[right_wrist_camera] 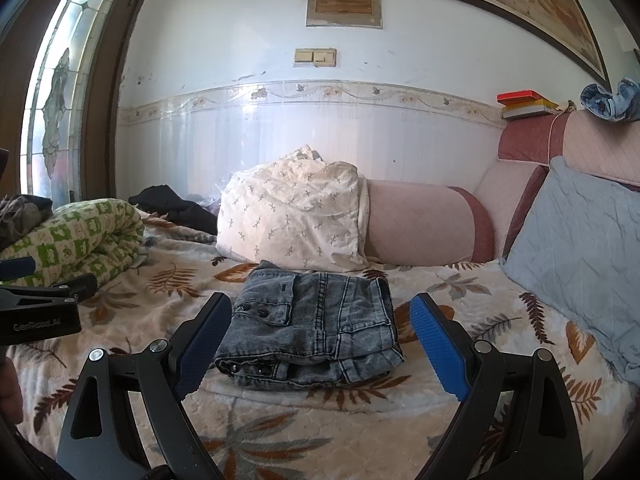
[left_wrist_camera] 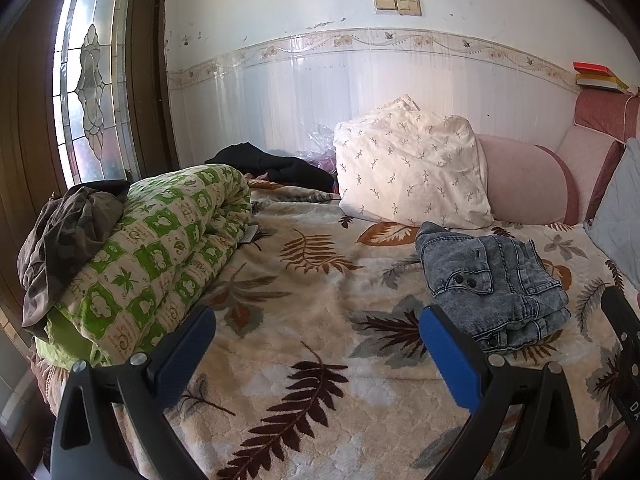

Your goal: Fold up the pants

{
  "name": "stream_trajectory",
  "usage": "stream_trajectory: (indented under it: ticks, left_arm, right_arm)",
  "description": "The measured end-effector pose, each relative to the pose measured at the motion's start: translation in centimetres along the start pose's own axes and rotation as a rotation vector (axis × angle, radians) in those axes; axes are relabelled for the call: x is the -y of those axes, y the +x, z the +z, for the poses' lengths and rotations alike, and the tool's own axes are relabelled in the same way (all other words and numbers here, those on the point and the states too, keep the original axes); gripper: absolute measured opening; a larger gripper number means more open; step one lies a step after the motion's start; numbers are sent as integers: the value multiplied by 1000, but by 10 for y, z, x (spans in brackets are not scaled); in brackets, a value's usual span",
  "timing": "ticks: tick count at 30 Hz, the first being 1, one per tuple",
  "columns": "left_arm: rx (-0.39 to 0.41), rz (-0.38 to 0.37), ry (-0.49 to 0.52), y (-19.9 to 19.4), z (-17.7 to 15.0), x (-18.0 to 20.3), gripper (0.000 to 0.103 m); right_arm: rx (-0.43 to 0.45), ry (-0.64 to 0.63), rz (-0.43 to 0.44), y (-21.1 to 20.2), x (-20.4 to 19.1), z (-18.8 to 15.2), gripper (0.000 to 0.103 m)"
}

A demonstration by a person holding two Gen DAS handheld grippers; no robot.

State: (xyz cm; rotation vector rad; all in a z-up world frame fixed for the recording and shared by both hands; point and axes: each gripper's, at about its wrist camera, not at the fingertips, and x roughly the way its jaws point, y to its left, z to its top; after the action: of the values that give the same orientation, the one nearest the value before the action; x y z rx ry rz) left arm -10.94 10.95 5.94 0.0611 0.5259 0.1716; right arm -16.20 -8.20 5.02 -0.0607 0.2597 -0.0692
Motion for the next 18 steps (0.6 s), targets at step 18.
stream_trajectory:
  ticks: [18]
  left_arm:
    - [6, -1, -11, -10, -3, -14, 103]
  right_arm:
    - [-7, -8, -10, -3, -5, -4, 91]
